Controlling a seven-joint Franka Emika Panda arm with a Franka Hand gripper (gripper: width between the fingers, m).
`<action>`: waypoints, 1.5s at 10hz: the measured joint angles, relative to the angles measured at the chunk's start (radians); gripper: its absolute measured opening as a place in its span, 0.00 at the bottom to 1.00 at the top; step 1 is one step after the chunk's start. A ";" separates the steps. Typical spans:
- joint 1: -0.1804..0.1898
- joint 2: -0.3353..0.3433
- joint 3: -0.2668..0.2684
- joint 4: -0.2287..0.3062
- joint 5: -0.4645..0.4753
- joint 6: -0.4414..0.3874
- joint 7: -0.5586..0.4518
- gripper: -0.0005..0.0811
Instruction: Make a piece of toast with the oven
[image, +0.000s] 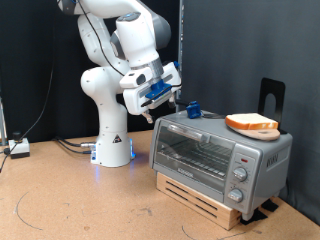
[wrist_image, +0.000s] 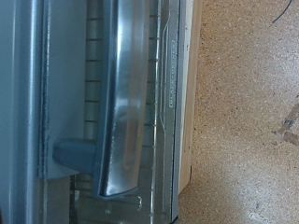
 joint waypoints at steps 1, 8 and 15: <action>0.001 0.000 0.000 -0.003 0.001 0.004 0.000 0.99; 0.013 0.150 -0.001 -0.027 0.008 0.146 -0.018 0.99; 0.030 0.158 -0.026 -0.020 0.036 0.144 -0.050 0.99</action>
